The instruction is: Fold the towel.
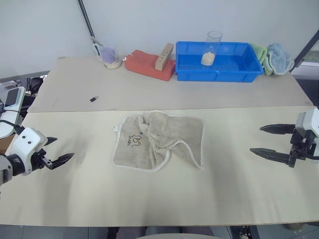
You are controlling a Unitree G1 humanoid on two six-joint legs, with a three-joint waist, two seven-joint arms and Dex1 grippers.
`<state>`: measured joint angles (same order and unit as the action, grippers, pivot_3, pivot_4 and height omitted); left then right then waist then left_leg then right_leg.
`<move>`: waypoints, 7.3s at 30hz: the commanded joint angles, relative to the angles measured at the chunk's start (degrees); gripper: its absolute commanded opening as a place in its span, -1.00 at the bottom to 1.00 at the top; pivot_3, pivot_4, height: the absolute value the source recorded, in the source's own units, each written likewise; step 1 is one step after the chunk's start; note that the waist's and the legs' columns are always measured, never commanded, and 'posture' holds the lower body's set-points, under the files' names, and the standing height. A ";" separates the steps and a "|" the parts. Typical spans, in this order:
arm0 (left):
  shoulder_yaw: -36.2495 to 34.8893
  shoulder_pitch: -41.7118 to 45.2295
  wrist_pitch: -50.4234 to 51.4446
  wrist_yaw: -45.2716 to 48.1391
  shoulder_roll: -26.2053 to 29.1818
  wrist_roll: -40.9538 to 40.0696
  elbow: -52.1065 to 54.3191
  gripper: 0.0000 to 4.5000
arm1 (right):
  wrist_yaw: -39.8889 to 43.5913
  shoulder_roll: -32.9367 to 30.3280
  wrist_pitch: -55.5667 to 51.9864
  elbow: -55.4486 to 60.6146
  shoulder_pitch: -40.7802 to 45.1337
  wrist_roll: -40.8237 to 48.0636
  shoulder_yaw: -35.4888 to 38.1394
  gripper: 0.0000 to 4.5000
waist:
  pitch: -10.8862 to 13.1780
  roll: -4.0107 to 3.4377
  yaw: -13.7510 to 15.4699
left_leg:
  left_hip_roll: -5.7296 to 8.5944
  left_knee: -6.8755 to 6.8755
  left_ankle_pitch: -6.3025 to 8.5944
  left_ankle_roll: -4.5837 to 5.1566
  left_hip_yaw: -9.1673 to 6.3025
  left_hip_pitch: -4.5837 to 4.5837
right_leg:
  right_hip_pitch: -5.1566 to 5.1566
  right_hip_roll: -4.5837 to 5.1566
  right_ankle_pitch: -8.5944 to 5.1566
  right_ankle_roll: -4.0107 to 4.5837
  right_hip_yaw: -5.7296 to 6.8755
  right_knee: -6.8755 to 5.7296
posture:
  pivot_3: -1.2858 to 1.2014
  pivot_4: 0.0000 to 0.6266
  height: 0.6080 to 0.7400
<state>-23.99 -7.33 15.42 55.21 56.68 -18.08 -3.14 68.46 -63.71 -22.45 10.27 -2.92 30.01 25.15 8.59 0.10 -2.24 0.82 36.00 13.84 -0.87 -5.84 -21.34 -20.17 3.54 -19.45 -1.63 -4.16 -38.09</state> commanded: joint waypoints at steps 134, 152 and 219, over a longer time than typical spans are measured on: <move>26.86 40.68 16.89 22.97 -3.61 1.19 -18.67 -1.00 | -3.06 -0.47 -15.84 -4.95 14.86 -5.66 -13.40 -0.99 | 0.08 -0.09 0.27 | 0.22 0.80 0.06 0.14 0.00 -0.43 | -0.16 -0.14 -0.04 -0.05 0.23 -0.54 | 0.03 -0.52 1.00; 27.91 53.13 10.68 13.21 -13.11 8.98 -38.44 -0.70 | -10.89 5.75 -16.06 -17.56 28.79 -11.92 -21.25 -0.58 | 0.07 -0.09 -0.28 | 0.24 0.90 0.04 0.14 -0.05 -0.57 | -0.45 -0.14 -0.04 -0.05 0.27 -0.88 | 0.03 -0.52 1.00; 15.88 25.07 4.35 20.16 -7.04 -14.20 16.78 1.00 | -40.53 39.45 -32.68 10.00 30.54 -2.85 -31.75 -0.99 | 0.08 -0.11 -0.09 | 0.18 0.64 0.04 0.12 -0.34 -0.32 | -0.26 -0.16 -0.05 -0.04 0.23 -0.72 | 0.03 -0.52 1.00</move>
<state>-5.80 17.54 19.83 76.42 49.04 -31.20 11.73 28.16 -24.76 -55.72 21.39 26.27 28.21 -5.50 8.67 -0.01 -2.33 1.03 36.66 13.87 -0.76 -6.18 -21.68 -20.42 3.43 -19.50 -1.67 -3.93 -38.80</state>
